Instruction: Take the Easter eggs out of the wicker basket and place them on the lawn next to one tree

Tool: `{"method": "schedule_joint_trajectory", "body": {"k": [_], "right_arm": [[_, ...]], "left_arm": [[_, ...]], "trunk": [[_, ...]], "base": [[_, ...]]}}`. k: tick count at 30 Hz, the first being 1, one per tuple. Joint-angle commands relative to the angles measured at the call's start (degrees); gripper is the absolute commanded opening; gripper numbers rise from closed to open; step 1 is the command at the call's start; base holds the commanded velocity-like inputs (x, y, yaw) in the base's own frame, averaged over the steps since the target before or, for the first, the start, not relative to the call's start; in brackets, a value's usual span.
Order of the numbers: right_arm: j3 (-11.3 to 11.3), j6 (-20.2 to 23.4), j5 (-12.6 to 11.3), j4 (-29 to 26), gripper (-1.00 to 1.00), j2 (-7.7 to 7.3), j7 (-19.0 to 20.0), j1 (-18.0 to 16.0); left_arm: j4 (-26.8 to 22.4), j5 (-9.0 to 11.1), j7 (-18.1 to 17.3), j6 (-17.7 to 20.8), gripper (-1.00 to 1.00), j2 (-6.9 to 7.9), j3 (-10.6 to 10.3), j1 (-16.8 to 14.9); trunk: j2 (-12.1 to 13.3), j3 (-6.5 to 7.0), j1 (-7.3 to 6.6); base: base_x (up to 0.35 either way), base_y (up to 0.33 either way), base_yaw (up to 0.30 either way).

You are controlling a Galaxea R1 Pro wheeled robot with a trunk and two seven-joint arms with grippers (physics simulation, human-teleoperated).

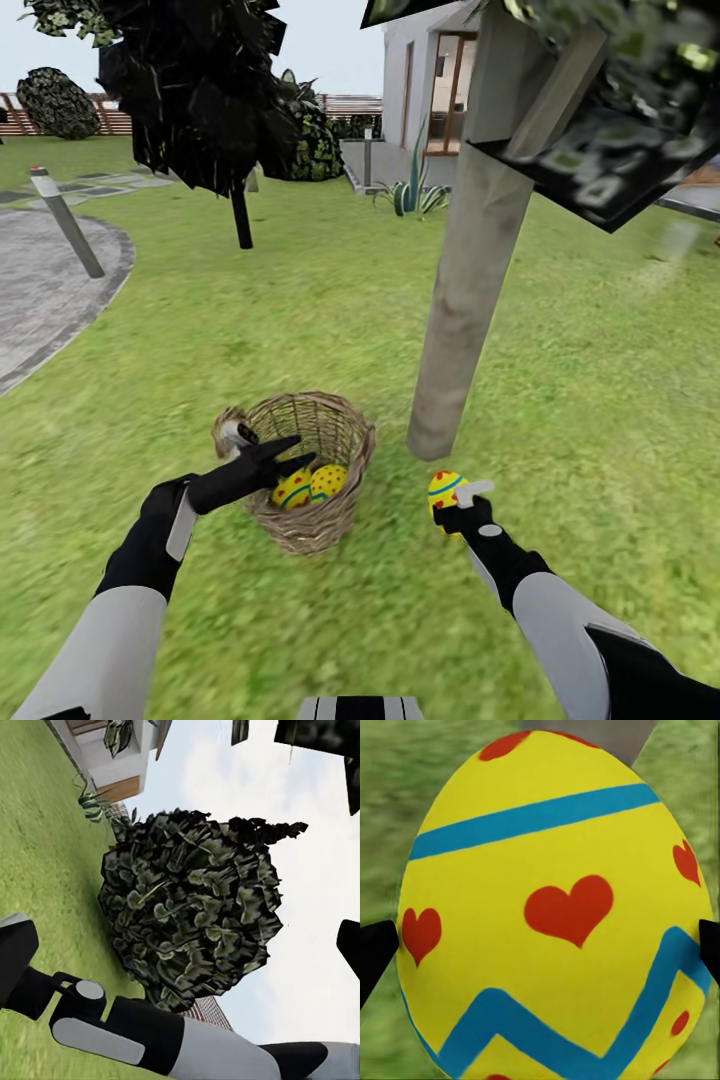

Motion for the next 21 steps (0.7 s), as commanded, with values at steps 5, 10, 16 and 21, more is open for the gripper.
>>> {"method": "schedule_joint_trajectory", "body": {"k": [5, 10, 16, 21], "right_arm": [[-0.4, -0.4, 0.6, 0.0, -1.0, 0.09, 0.1, 0.0], [-0.4, -2.1, 0.6, -0.1, -1.0, 0.1, 0.3, 0.1], [-0.4, -2.3, 0.6, -0.1, -1.0, 0.02, 0.3, 0.1], [-0.4, -2.2, 0.6, 0.0, -1.0, 0.09, 0.3, 0.1]], "left_arm": [[-0.1, -0.2, -4.1, 0.6, 1.0, -0.49, 0.2, 0.0], [0.0, -0.2, -4.4, 0.7, 1.0, -0.94, 0.2, 0.0], [0.0, -0.2, -4.3, 0.6, 1.0, -1.52, 0.1, 0.0], [0.0, -0.2, -4.3, 0.4, 1.0, -1.85, 0.2, 0.0]], "trunk": [[0.0, -0.04, 0.02], [0.0, -0.04, 0.02], [0.0, -0.04, 0.02], [0.0, -0.04, 0.02]], "base": [[0.174, -0.082, 0.0], [0.004, -0.002, 0.0], [0.0, -0.075, 0.0], [0.0, -0.052, 0.132]]}}
